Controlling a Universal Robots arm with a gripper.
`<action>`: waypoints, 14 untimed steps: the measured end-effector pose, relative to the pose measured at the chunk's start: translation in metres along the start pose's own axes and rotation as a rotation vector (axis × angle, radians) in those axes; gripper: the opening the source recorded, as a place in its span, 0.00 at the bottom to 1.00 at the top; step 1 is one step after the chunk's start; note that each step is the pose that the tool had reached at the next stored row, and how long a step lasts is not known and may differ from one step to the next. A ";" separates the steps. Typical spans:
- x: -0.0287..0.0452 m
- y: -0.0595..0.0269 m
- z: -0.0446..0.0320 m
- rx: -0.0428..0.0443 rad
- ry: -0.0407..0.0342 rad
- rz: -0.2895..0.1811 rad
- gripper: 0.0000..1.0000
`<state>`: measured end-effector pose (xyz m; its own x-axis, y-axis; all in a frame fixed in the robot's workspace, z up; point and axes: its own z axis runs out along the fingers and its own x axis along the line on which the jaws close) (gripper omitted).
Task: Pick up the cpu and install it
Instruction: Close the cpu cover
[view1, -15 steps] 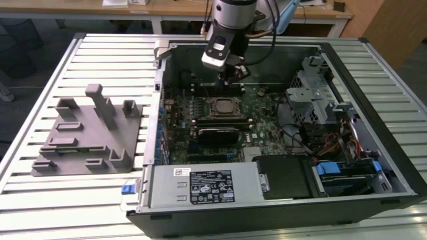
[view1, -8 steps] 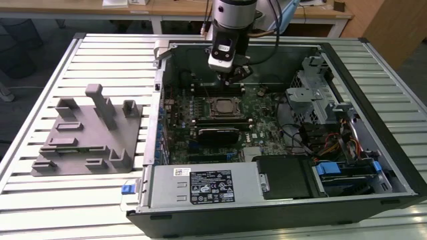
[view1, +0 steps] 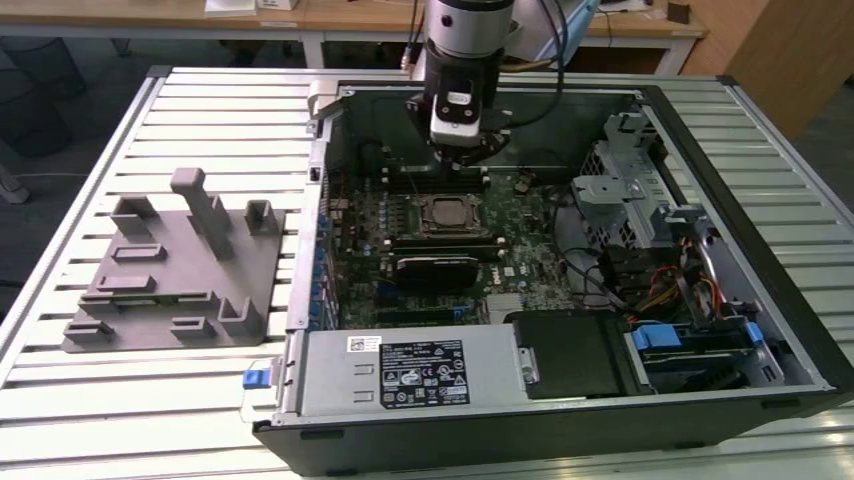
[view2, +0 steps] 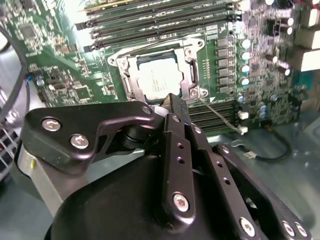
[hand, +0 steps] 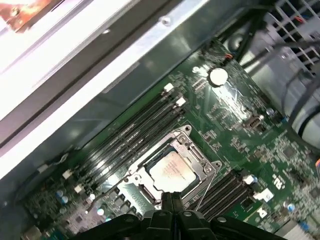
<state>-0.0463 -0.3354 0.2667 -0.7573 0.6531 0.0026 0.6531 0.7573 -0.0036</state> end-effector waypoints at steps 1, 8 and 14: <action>0.0000 0.0000 0.0001 0.0000 0.0000 -0.018 0.11; 0.0000 0.0000 0.0005 0.0003 -0.0005 -0.146 0.11; 0.0000 0.0000 0.0012 0.0005 -0.0009 -0.255 0.11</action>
<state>-0.0463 -0.3354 0.2655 -0.8976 0.4408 0.0026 0.4408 0.8976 -0.0034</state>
